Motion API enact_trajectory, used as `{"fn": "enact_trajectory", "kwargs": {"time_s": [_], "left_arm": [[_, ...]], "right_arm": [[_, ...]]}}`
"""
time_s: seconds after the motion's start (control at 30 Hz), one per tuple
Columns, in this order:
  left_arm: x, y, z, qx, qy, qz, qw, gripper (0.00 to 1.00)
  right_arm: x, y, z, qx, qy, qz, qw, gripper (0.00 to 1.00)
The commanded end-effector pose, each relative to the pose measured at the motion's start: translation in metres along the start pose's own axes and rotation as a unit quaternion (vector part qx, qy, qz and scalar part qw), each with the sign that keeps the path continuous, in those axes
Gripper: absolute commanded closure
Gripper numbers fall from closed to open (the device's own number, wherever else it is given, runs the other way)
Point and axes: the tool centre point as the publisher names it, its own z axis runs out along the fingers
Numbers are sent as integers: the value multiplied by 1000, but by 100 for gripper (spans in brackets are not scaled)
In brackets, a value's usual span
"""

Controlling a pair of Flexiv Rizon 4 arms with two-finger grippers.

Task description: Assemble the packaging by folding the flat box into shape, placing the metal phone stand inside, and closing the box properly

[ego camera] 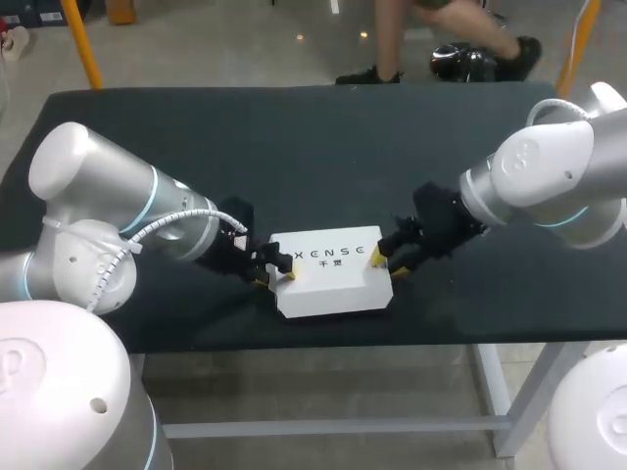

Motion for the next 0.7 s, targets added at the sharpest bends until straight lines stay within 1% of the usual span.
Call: {"fn": "enact_trajectory", "kwargs": {"time_s": [0.03, 0.3, 0.7], "left_arm": [[0, 2, 4, 1, -1, 0, 1000, 30], [0, 2, 4, 1, -1, 0, 1000, 27], [0, 2, 4, 1, -1, 0, 1000, 29]], "right_arm": [[2, -1, 4, -3, 2, -1, 1000, 51], [2, -1, 4, -3, 2, -1, 1000, 51], [2, -1, 4, -3, 2, -1, 1000, 53]]}}
